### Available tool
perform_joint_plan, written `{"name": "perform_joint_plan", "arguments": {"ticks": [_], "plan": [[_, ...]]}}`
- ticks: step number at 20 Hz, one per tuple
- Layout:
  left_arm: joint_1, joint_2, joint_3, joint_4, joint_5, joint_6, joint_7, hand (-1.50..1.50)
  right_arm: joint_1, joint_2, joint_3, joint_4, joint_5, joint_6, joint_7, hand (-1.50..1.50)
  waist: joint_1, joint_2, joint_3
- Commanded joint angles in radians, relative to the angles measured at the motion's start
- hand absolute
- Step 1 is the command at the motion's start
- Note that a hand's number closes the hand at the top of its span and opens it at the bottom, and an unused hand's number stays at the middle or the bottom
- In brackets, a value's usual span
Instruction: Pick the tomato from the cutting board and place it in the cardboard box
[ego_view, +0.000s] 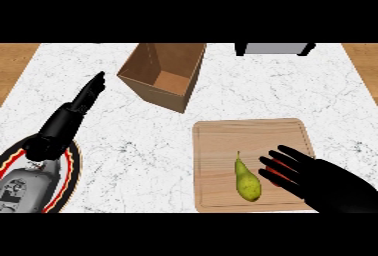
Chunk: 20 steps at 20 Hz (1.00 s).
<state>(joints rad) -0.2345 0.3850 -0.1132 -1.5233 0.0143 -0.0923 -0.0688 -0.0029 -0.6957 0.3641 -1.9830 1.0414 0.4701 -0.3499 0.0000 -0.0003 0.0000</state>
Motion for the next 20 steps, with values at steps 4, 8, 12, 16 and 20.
{"name": "perform_joint_plan", "arguments": {"ticks": [4, 8, 12, 16, 20], "plan": [[0.014, -0.066, -0.002, 0.009, -0.076, 0.006, -0.026, 0.00, -0.080, 0.070, -0.006, 0.106, 0.114, 0.010, -0.026, -1.50, 0.002, 0.000, 0.000], [-0.005, -0.054, 0.050, -0.004, -0.049, -0.059, 0.020, 0.00, -0.057, 0.119, -0.010, 0.184, 0.170, -0.062, -0.064, -1.50, 0.000, 0.000, 0.000], [-0.058, -0.068, 0.068, 0.026, -0.055, -0.067, 0.046, 0.00, -0.123, 0.169, 0.010, 0.278, 0.187, -0.044, -0.098, -1.50, 0.002, 0.002, 0.000], [0.014, -0.106, 0.063, 0.003, -0.104, -0.067, -0.005, 0.00, -0.073, 0.181, -0.014, 0.243, 0.228, -0.033, -0.115, -1.50, 0.000, 0.000, 0.000], [0.103, -0.093, 0.064, -0.103, -0.111, -0.086, 0.007, 0.00, -0.066, 0.185, -0.038, 0.274, 0.266, -0.065, -0.108, -1.50, 0.003, -0.001, 0.000]]}}
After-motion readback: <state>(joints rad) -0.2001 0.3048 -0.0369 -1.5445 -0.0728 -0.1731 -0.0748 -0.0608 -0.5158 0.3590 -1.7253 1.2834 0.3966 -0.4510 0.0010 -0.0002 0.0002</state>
